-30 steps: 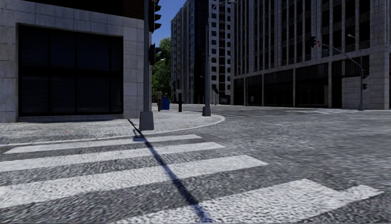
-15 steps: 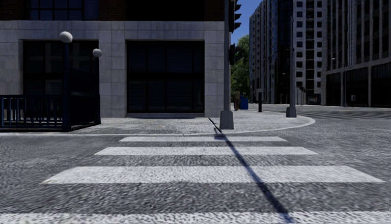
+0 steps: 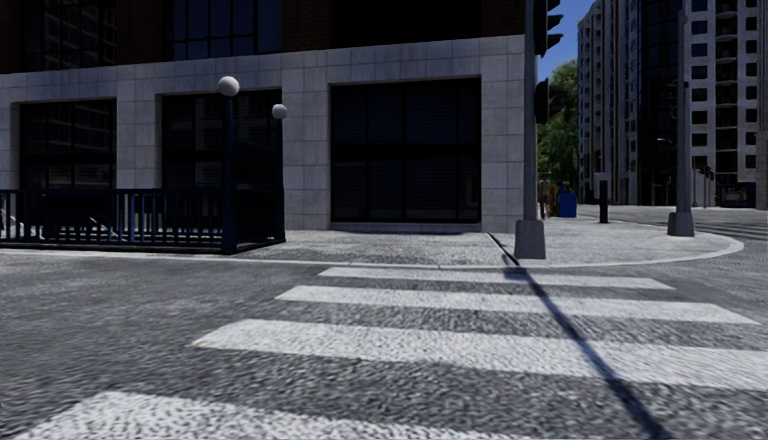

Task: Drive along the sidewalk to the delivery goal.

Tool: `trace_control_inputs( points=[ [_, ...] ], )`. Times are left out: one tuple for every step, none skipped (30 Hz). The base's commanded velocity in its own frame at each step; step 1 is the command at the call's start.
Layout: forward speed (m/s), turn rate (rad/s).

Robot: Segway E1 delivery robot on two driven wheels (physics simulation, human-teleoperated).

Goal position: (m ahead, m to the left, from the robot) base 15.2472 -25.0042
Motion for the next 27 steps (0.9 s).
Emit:
trace_control_inputs(
  points=[
    [2.00,0.00],
    [2.00,0.00],
    [2.00,0.00],
    [2.00,0.00],
    [2.00,0.00],
    [2.00,0.00],
    [2.00,0.00],
    [2.00,0.00],
    [2.00,0.00],
    [2.00,0.00],
    [2.00,0.00],
    [2.00,0.00],
    [2.00,0.00],
    [2.00,0.00],
    [2.00,0.00],
    [2.00,0.00],
    [2.00,0.00],
    [2.00,0.00],
    [1.96,0.00],
    [1.96,0.00],
    [1.90,0.00],
    [1.84,0.00],
    [1.79,0.00],
    [1.77,0.00],
    [1.77,0.00],
    [1.77,0.00],
    [1.77,0.00]
  ],
)
